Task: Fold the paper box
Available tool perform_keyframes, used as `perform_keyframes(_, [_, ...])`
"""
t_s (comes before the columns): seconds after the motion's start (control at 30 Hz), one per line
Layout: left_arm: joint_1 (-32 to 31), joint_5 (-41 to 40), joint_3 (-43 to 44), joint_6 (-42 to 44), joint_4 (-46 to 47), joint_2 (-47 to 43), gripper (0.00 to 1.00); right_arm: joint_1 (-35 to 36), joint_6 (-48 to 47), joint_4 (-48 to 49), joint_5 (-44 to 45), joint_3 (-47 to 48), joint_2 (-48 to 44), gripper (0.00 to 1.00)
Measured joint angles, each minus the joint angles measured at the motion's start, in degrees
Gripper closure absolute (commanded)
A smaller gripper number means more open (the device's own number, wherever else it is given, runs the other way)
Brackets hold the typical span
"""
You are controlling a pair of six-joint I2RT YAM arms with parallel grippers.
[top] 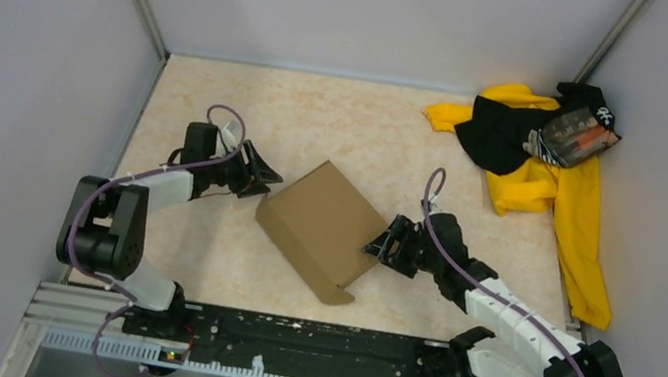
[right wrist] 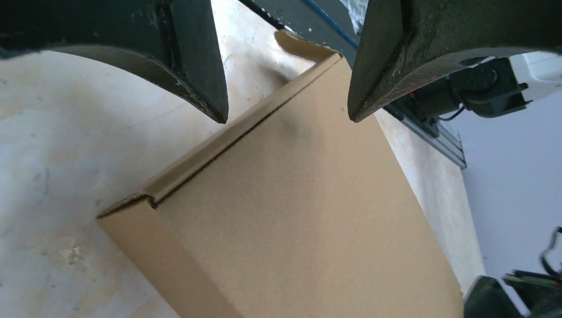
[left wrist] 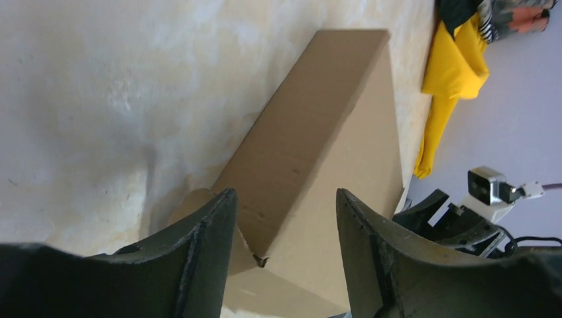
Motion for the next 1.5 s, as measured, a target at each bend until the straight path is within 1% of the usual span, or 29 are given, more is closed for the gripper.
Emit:
perform_keyframes(0.1, [-0.17,1.25,-2.67,-0.02,2.36,0.83,0.37,0.04,1.51,3.69,-1.18,-0.76,1.60,0.33])
perform_keyframes(0.27, [-0.85,2.25,-4.61,-0.02,6.12,1.44,0.37,0.04,2.14,9.07,-2.01,-0.70,5.35,0.33])
perform_keyframes(0.43, [-0.83,1.51,-6.75,0.24,8.22,0.61,0.37,-0.11,0.66,9.90,-2.27,3.26,12.90,0.33])
perform_keyframes(0.63, [-0.46,-1.03,-11.58,1.03,8.61,-5.22,0.37,-3.06,-3.13,10.40,-2.38,10.03,21.27,0.33])
perform_keyframes(0.87, [-0.92,-1.36,-16.72,1.27,3.78,-13.07,0.35,-7.80,-6.36,13.81,-6.08,14.16,27.52,0.33])
perform_keyframes(1.03, [-1.05,-1.51,-17.53,2.01,0.57,-16.11,0.34,-8.66,-7.76,14.10,-9.29,14.01,27.32,0.32])
perform_keyframes(1.17, [-1.03,-1.55,-17.51,2.58,-0.39,-16.85,0.34,-8.66,-8.24,13.97,-10.86,12.81,24.98,0.32])
perform_keyframes(1.5, [-1.03,-2.69,-17.00,3.82,-4.33,-17.94,0.31,-8.76,-8.44,11.26,-11.91,10.54,20.00,0.31])
